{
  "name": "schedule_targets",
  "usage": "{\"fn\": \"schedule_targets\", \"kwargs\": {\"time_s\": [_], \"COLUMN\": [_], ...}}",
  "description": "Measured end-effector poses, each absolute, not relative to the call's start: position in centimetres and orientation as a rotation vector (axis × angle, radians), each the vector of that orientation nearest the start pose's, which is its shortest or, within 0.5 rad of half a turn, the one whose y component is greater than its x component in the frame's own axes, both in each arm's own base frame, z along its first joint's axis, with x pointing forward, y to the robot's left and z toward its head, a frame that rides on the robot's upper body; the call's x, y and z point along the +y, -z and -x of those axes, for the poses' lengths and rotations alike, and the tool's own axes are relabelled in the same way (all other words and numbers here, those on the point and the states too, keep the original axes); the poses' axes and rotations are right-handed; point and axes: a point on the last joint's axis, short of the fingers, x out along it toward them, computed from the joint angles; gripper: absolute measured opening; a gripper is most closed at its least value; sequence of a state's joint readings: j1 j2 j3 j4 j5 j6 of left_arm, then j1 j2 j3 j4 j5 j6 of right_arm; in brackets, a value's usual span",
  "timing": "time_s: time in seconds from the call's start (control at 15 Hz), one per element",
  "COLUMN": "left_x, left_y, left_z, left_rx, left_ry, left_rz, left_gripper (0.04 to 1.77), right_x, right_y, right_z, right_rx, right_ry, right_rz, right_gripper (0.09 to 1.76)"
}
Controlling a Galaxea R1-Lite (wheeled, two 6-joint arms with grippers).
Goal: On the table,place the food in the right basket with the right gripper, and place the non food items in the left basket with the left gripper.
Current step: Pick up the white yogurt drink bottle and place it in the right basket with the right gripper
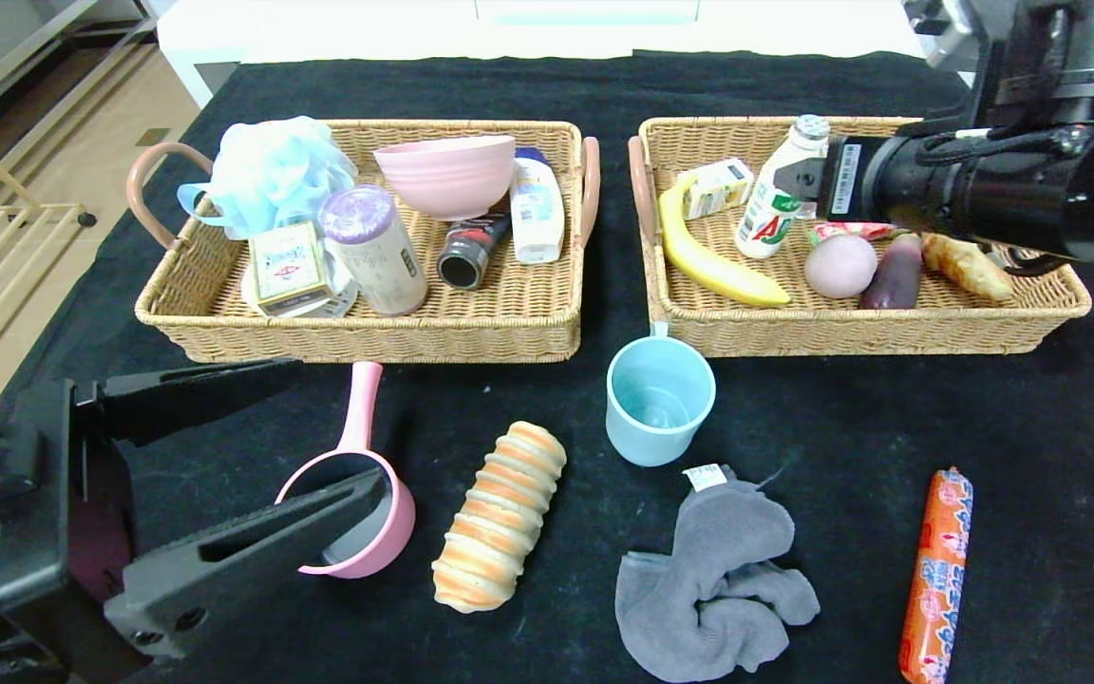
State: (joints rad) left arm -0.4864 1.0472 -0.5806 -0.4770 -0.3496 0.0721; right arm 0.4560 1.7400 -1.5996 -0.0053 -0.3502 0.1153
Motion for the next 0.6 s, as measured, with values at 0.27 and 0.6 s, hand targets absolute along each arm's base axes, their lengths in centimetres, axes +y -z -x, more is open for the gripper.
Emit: {"fn": "schedule_targets", "kwargs": {"time_s": [0.27, 0.6], "left_x": [-7.3, -7.4], "left_y": [-25.0, -24.8], "left_z": [-12.1, -12.3], "left_rx": [-0.040, -0.027], "left_ry": [0.835, 0.837], "left_rz": [-0.068, -0.069], "left_gripper": [1.72, 1.72], "right_x": [11.6, 9.3], "right_y": [-33.1, -32.0], "right_z": [-25.1, -20.4], "right_rx": [0.259, 0.481], "right_ry": [-0.083, 0.031], "right_rz": [-0.040, -0.216], "right_gripper": [1.63, 1.67]}}
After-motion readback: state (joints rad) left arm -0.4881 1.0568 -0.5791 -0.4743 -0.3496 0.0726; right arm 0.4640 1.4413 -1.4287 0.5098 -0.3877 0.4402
